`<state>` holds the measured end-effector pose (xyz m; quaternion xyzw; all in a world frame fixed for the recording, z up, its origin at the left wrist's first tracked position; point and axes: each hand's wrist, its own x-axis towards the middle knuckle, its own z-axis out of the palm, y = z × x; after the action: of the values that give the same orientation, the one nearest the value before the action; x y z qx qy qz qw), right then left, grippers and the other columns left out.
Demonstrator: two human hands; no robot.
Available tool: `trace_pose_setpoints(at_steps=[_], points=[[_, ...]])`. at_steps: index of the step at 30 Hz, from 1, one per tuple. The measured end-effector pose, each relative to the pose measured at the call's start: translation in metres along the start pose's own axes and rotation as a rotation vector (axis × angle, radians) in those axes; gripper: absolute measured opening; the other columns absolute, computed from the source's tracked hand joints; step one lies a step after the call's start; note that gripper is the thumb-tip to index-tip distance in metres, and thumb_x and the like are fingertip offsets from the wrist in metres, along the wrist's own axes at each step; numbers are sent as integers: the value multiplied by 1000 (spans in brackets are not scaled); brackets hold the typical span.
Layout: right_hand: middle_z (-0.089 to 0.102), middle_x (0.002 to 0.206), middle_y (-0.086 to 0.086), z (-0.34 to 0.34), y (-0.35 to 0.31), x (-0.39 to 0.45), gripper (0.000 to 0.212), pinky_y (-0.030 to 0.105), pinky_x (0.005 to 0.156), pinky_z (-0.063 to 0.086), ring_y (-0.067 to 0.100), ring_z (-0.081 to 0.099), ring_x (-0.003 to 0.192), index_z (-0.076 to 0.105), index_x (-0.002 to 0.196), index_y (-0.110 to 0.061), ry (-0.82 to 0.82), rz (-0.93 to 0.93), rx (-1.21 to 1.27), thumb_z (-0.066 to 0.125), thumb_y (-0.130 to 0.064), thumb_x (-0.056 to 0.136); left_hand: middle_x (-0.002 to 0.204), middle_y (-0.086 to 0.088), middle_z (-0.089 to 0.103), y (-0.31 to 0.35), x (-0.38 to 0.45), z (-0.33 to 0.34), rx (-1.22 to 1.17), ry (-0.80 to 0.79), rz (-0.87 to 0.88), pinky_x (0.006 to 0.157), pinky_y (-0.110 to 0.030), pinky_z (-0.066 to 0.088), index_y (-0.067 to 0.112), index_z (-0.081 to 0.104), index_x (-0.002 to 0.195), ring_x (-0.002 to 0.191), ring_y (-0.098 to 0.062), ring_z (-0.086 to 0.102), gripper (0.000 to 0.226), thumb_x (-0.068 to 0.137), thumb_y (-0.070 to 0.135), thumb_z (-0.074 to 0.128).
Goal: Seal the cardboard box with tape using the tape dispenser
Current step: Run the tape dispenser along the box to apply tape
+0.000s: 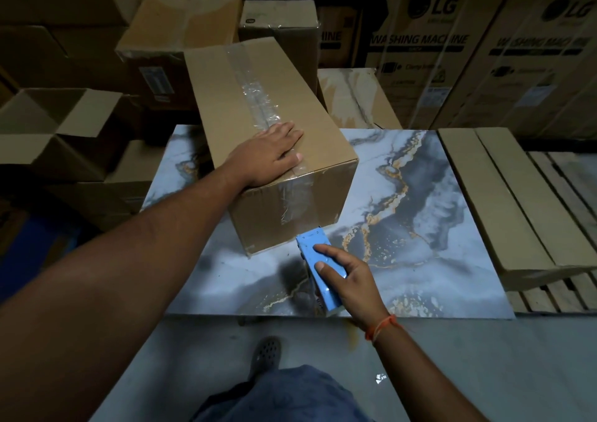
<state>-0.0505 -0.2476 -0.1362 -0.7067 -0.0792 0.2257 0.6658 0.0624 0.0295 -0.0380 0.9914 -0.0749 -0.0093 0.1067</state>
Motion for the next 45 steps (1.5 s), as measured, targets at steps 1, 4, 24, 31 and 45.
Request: trace_pose_setpoints(at_steps=[1, 4, 24, 31, 45], points=[[67, 127, -9, 1, 0, 0, 31, 30, 89, 59, 15, 68, 110, 71, 122, -24, 5, -6, -7, 68, -17, 92, 171, -8, 14, -1, 2, 1, 5, 0, -4, 124, -42, 15, 23, 21, 162, 158, -25, 12, 65, 105, 51, 32], [67, 128, -12, 4, 3, -3, 32, 36, 94, 58, 14, 66, 114, 69, 124, -27, 10, -13, -21, 67, -19, 93, 172, -7, 8, -5, 10, 1, 29, -24, -39, 125, -46, 14, 30, 14, 163, 158, -25, 8, 67, 104, 58, 29], [66, 126, -16, 13, -7, -2, 32, 29, 94, 56, 7, 65, 112, 70, 123, -28, 63, 46, -54, 68, -19, 93, 173, -6, -1, -14, 40, 7, 69, -22, -220, 125, -58, 5, 42, 2, 161, 158, -34, 0, 82, 90, 81, 15], [70, 122, 4, 16, -27, 23, 29, 40, 87, 61, 26, 71, 99, 74, 117, -24, 59, 219, -26, 68, -13, 91, 173, -6, -1, -14, 39, 7, 67, -15, -215, 124, -59, 5, 42, 3, 161, 158, -34, 0, 85, 88, 84, 17], [75, 109, 17, 30, -52, 66, 25, 47, 93, 58, 30, 71, 91, 76, 109, -5, 125, 359, -74, 70, -2, 85, 173, -5, -1, -15, 40, 9, 61, -4, -219, 124, -60, 4, 42, 4, 161, 158, -33, 0, 85, 88, 85, 16]])
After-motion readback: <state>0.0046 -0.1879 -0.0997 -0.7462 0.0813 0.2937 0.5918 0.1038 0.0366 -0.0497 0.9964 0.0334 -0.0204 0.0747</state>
